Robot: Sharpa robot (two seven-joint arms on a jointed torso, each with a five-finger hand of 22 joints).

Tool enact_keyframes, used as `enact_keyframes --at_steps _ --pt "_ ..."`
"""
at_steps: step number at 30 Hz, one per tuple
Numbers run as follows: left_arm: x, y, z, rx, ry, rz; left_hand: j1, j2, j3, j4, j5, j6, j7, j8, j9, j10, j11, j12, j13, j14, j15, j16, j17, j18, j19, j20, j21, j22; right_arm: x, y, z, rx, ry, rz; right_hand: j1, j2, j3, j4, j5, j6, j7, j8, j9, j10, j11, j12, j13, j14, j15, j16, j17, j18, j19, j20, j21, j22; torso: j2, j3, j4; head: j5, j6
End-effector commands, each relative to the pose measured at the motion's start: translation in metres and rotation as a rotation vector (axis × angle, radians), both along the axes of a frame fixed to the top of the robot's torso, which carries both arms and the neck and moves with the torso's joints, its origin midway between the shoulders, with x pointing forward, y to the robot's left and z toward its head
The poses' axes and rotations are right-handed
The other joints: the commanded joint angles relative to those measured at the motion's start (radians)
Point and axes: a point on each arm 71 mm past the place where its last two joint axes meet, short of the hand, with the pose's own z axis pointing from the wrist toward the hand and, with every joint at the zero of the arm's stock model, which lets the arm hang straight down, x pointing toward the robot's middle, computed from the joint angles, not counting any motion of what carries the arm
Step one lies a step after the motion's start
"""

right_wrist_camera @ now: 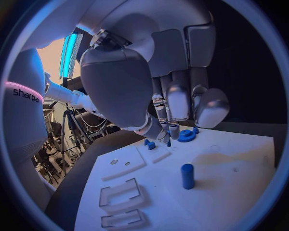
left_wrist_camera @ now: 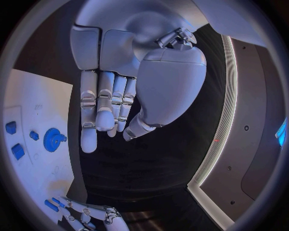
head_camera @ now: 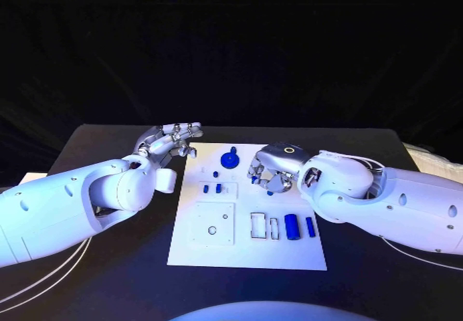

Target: Assemble the parts on the task board

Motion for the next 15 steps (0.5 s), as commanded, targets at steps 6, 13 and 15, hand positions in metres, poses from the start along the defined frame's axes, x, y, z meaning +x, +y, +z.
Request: enact_keyframes --at_steps 6,13,15 --pt "-0.002 -0.006 0.002 -0.01 -0.006 -0.024 0.008 -0.002 0.001 -0.007 0.005 -0.008 0.002 0.004 -0.001 -0.011 -0.001 0.006 0.0 -0.009 -0.002 0.004 -0.003 0.007 0.001 -0.002 -0.007 -0.002 -0.019 0.034 -0.016 0.025 0.059 0.1 -0.004 0.007 0.01 -0.001 0.007 0.004 0.007 0.0 0.001 0.005 0.002 -0.003 0.001 0.039 0.0 0.007 -0.001 -0.008 -0.01 0.002 0.008 0.001 0.001 -0.0002 -0.0003 0.028 -0.012" --pt "-0.003 -0.008 0.002 -0.013 -0.004 -0.032 0.008 -0.002 0.001 -0.007 0.005 -0.008 0.002 0.004 -0.001 -0.011 -0.001 0.006 0.0 -0.009 -0.002 0.004 -0.003 0.007 0.001 -0.002 -0.007 -0.002 -0.029 0.049 -0.034 0.043 0.1 0.138 -0.004 0.007 0.012 -0.003 0.009 0.004 0.008 -0.001 0.001 0.005 0.003 -0.004 0.001 0.039 0.001 0.007 -0.001 -0.008 -0.011 0.002 0.007 0.0 0.001 -0.0002 0.0003 0.038 -0.021" --pt "-0.003 -0.008 0.002 -0.013 -0.004 -0.033 0.008 -0.002 0.001 -0.007 0.005 -0.008 0.002 0.004 -0.001 -0.011 -0.001 0.006 0.0 -0.009 -0.002 0.004 -0.003 0.007 0.001 -0.002 -0.007 -0.002 -0.031 0.052 -0.038 0.047 0.109 0.144 -0.005 0.007 0.012 -0.003 0.01 0.003 0.008 -0.001 0.001 0.005 0.003 -0.004 0.001 0.038 0.001 0.007 -0.002 -0.008 -0.012 0.002 0.007 -0.001 0.001 0.0006 -0.0016 0.043 -0.022"
